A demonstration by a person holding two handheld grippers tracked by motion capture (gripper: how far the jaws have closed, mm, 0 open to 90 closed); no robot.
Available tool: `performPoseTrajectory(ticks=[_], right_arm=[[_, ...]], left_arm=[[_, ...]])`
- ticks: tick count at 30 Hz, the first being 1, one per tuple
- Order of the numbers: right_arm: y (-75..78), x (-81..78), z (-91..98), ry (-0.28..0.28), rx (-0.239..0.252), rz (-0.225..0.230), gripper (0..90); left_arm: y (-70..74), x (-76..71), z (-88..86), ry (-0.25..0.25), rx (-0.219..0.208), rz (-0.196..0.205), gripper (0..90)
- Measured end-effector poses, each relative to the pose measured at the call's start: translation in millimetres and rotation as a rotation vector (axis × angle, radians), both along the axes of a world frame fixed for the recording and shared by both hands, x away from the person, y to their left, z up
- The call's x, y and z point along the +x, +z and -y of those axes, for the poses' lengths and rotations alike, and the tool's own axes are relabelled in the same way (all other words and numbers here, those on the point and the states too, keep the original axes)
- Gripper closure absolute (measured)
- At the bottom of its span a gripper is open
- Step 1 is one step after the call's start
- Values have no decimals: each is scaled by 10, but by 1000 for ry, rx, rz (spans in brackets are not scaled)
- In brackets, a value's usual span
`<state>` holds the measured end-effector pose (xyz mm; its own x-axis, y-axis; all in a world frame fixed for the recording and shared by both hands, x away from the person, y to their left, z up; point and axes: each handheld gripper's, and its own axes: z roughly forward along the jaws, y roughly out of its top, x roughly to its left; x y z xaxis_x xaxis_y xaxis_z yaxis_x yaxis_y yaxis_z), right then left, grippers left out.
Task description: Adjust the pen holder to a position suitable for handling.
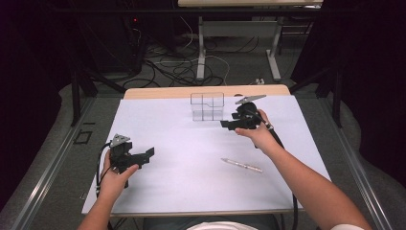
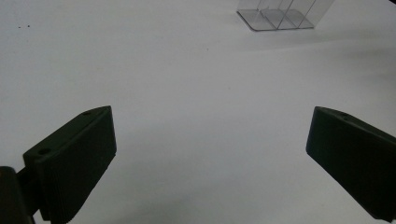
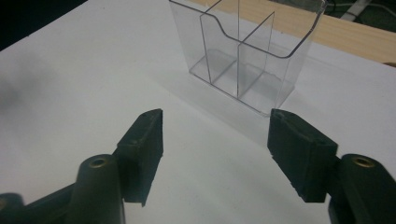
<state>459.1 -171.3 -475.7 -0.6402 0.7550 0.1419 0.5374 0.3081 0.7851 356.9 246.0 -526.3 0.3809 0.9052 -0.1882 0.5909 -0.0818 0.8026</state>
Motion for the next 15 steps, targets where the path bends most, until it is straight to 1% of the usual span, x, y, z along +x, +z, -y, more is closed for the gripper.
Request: performPoseTrajectory(ticks=[2, 3, 4, 5, 6, 7, 9, 10, 13, 15], right_arm=[[-19, -66, 19, 5, -8, 33, 323], [-16, -104, 28, 5, -18, 28, 303], [-23, -132, 41, 13, -24, 36, 285], [-27, -165, 56, 20, -18, 41, 280], [-30, -204, 68, 19, -4, 32, 280], [-34, -238, 85, 22, 9, 32, 279], [-50, -306, 117, 42, 24, 42, 279], [-64, -335, 132, 60, 22, 47, 279], [-99, -440, 171, 84, -21, 69, 280], [-104, -508, 192, 114, -41, 79, 298]], left_arm=[[3, -2, 0, -4, 4, -7, 16], [5, -2, 1, -7, 6, -9, 16], [7, -3, 0, -10, 9, -10, 16], [5, -2, 1, -12, 11, -10, 16], [1, 0, 2, -13, 10, -10, 16], [0, 0, 3, -14, 12, -10, 16], [-3, -2, 11, -9, 13, -7, 16], [-5, -2, 14, -8, 12, -2, 16], [-2, -4, 15, -7, 11, 2, 16], [0, -5, 10, -9, 12, -3, 16]])
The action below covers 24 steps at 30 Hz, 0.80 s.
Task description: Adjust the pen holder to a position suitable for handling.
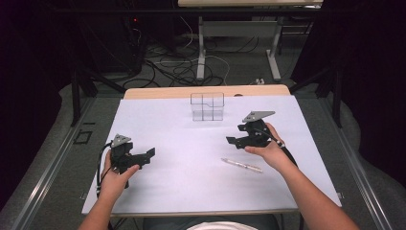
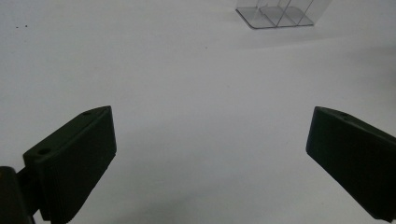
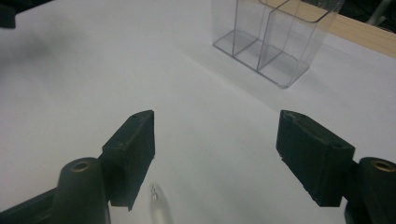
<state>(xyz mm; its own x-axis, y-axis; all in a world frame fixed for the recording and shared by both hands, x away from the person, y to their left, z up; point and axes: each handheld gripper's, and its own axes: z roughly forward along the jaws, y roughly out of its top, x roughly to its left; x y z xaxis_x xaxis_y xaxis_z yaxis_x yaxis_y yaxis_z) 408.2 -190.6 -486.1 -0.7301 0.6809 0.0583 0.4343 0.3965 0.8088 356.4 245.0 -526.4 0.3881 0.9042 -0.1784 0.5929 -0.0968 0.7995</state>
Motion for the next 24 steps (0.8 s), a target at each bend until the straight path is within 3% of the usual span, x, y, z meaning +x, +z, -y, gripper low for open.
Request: performPoseTrajectory(ticks=[5, 9, 16, 24], right_arm=[[26, -95, 64, 23, -80, -2, 317], [8, -144, 107, 49, -106, -38, 414], [-97, -193, 90, 92, -248, -55, 484], [-202, -202, 3, 119, -293, -64, 495]], left_arm=[[-7, 5, 11, 1, -1, -4, 16], [-8, 5, 16, -5, 4, 0, 16], [-3, 8, 17, -19, 11, -14, 16], [-4, 8, 19, -23, 14, -17, 17]])
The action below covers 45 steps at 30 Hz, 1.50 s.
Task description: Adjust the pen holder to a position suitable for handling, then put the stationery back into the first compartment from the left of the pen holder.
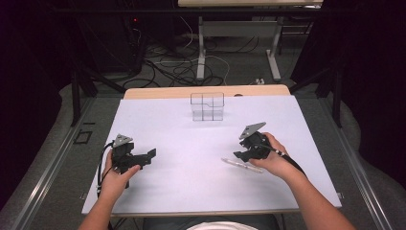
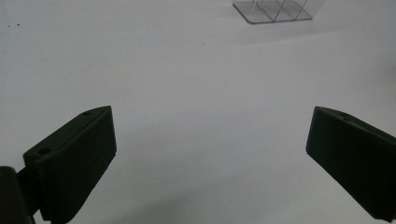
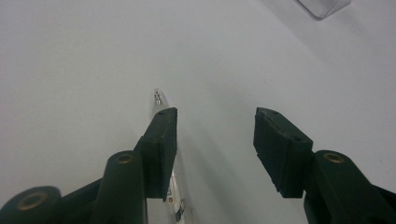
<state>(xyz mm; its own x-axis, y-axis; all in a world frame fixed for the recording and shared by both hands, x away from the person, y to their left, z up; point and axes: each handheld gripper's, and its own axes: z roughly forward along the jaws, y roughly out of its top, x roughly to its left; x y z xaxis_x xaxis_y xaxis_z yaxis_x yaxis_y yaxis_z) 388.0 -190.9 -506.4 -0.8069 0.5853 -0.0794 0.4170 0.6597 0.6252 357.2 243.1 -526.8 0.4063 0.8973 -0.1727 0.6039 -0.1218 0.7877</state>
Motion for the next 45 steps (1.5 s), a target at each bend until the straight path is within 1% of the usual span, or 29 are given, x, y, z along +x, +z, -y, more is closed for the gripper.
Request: performPoseTrajectory(ticks=[2, 3, 4, 5, 6, 9, 11, 12, 14, 15, 16, 17, 18, 20, 22, 23, 25, 28, 29, 30, 31, 32, 33, 36, 37, 38, 40, 41, 45], right_arm=[[-17, -6, -20, 9, -5, 3, 495], [-23, -11, -32, 13, -5, -4, 496], [-32, -13, -46, 12, -9, 10, 507], [-29, -13, -50, 25, -15, 9, 516], [-37, -17, -65, 21, -17, 12, 526], [-36, -11, -87, 34, -23, -8, 559], [-34, -8, -103, 28, -26, -15, 568], [-30, 5, -104, 42, -27, -24, 568], [-31, 17, -122, 48, -28, -47, 574], [-34, 23, -134, 45, -35, -59, 576], [-38, 37, -141, 58, -49, -56, 585], [-41, 42, -153, 57, -62, -56, 592], [-45, 48, -165, 56, -75, -61, 597], [-59, 54, -194, 66, -81, -71, 617], [-56, 55, -218, 70, -103, -83, 630], [-54, 56, -233, 75, -115, -94, 634], [-49, 58, -256, 69, -144, -130, 646], [-61, 58, -282, 82, -177, -114, 646], [-65, 50, -291, 83, -171, -123, 647], [-69, 51, -289, 93, -180, -120, 652], [-76, 45, -296, 92, -179, -125, 657], [-85, 36, -307, 93, -172, -134, 657], [-91, 40, -306, 102, -185, -125, 658], [-125, 40, -325, 111, -186, -132, 664], [-134, 42, -326, 106, -196, -130, 664], [-146, 51, -329, 115, -197, -130, 664], [-166, 52, -342, 117, -198, -137, 668], [-181, 57, -344, 119, -204, -133, 673], [-208, 47, -360, 124, -223, -145, 690]], left_arm=[[-1, 1, 1, 3, 1, 1, 19], [-7, 3, 3, 2, -2, 4, 19], [-15, 5, 10, 10, -3, 13, 19], [-15, 5, 11, 9, -2, 13, 20], [-7, 4, 6, 1, 3, 4, 20], [-10, 5, 7, 0, 5, 1, 20], [-13, 9, 4, 0, 8, -4, 20], [-12, 11, 1, -2, 11, -9, 20], [-16, 14, -2, -4, 11, -11, 20], [-17, 13, -4, -4, 11, -13, 20], [-29, 13, 5, 6, 8, 1, 20], [-25, 9, 2, 3, 11, -4, 20], [-27, 8, 6, 5, 9, 1, 20], [-22, 9, 10, 3, 12, 4, 20], [-25, 11, 17, 4, 10, 6, 20], [-27, 11, 18, 2, 10, 6, 20], [-24, 7, 16, 1, 15, 5, 20], [-20, 8, 17, 3, 9, 7, 20], [-20, 10, 18, 2, 8, 8, 20], [-19, 10, 19, 2, 10, 6, 20], [-22, 11, 22, 1, 7, 8, 20], [-23, 10, 26, 1, 8, 7, 20], [-20, 7, 25, -4, 13, 1, 20], [-25, 2, 32, -1, 12, 5, 20], [-24, 2, 30, 0, 11, 5, 20], [-24, 1, 28, 0, 13, 5, 20], [-18, -1, 17, -4, 17, -4, 20], [-18, -1, 17, -4, 18, -3, 20], [-22, -1, 27, 1, 15, 5, 20]])
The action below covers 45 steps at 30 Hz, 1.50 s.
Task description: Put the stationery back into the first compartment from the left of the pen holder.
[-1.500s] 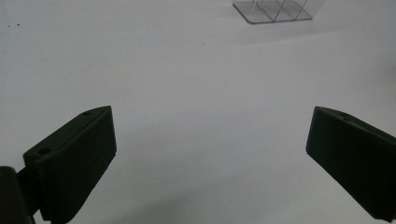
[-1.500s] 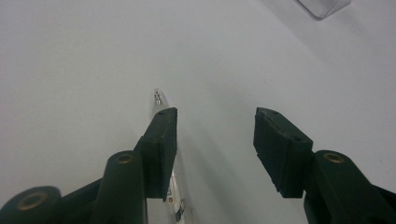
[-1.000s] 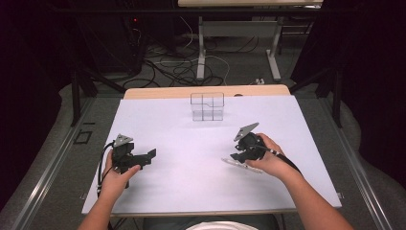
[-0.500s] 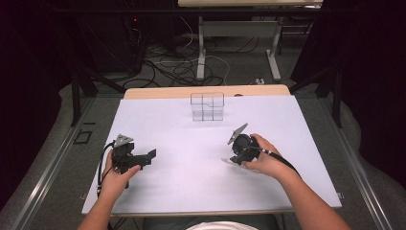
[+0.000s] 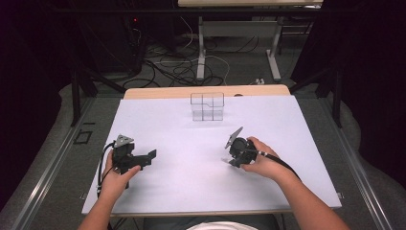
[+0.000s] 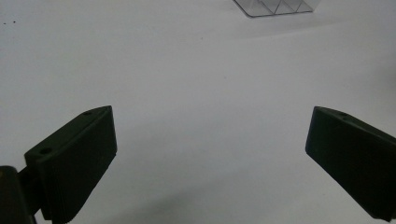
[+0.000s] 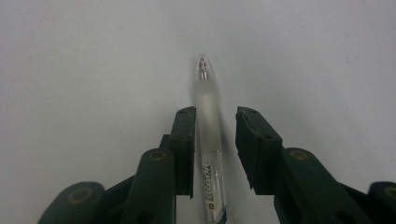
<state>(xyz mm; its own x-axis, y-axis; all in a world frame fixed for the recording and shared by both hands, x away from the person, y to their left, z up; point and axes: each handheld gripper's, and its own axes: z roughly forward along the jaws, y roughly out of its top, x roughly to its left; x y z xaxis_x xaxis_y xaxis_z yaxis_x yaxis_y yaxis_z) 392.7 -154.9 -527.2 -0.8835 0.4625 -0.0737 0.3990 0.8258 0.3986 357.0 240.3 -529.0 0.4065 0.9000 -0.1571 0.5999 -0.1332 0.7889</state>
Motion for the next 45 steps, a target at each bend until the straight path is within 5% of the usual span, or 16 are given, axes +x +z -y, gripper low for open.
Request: performPoseTrajectory(ticks=[25, 40, 43, 45], right_arm=[[-43, -41, 258, -33, 21, -92, 735], [-46, -53, 265, -19, 25, -99, 795], [-26, -53, 264, -21, -4, -99, 795], [-46, -52, 265, -17, 27, -98, 795]], left_arm=[[2, -6, 6, -6, 5, -2, 20], [-17, -1, 24, -9, 0, -5, 20], [-18, -1, 24, -27, 12, -10, 20], [-22, 1, 27, -30, 14, -10, 20]])
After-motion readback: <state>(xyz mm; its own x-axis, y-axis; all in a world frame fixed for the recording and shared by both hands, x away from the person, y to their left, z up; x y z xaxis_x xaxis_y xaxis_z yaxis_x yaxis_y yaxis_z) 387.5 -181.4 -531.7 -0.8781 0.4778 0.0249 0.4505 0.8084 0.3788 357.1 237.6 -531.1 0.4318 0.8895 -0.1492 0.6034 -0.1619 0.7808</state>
